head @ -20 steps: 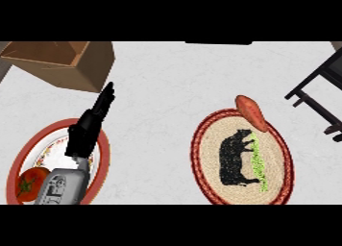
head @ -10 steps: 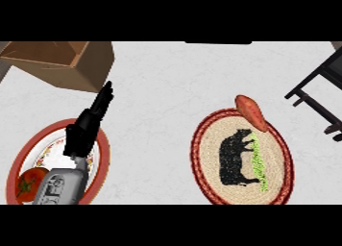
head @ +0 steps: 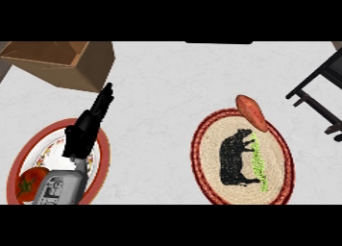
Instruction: Pick the cupcake from the placemat and place it in the tiered shelf
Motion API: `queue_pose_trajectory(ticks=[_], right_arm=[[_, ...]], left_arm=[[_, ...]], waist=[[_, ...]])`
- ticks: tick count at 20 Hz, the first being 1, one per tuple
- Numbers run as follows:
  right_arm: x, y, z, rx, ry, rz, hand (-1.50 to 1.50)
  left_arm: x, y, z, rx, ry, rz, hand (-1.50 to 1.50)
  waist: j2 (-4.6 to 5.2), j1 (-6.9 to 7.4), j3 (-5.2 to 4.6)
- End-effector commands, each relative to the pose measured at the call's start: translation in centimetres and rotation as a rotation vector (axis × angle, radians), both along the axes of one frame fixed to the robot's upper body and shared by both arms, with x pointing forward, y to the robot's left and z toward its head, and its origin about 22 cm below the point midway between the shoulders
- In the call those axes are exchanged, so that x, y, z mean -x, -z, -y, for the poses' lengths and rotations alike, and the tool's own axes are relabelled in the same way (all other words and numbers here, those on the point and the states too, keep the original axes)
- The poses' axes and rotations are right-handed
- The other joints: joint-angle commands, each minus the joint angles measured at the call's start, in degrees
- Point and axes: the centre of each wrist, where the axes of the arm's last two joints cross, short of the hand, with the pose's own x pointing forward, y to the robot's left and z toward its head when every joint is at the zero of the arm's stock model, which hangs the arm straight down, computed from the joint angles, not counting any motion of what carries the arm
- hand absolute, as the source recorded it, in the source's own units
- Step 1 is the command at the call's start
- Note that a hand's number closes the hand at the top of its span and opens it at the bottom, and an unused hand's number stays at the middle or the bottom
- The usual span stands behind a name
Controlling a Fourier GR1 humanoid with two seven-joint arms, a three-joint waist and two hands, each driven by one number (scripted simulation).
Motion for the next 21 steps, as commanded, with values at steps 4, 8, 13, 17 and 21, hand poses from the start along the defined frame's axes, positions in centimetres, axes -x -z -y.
queue_pose_trajectory(ticks=[4, 8, 13, 17, 21], right_arm=[[5.0, -1.9, 3.4, -0.153, 0.129, -0.027, -1.5], [8.9, -2.4, 5.5, -0.119, 0.154, -0.184, -1.5], [11.1, -1.5, 6.8, -0.07, 0.164, -0.281, -1.5], [13.1, -2.2, 7.5, 0.02, 0.146, -0.305, -1.5], [13.7, -1.0, 8.0, -0.005, 0.116, -0.306, -1.5]], left_arm=[[-1.1, -1.2, 0.4, -0.001, -0.007, 0.019, 0.0], [0.0, 0.6, -0.2, 0.016, 0.001, -0.009, 0.0], [0.4, 0.4, 0.0, 0.015, 0.001, 0.012, 0.0], [0.0, 0.1, -0.7, 0.017, -0.024, 0.017, 0.0], [0.4, 0.5, -0.5, 0.017, -0.024, 0.016, 0.0]], waist=[[0.62, 0.13, 0.19], [0.95, -0.22, 0.3], [0.92, -0.02, 0.56], [1.03, -0.92, 0.75], [1.05, -0.9, 0.98]])
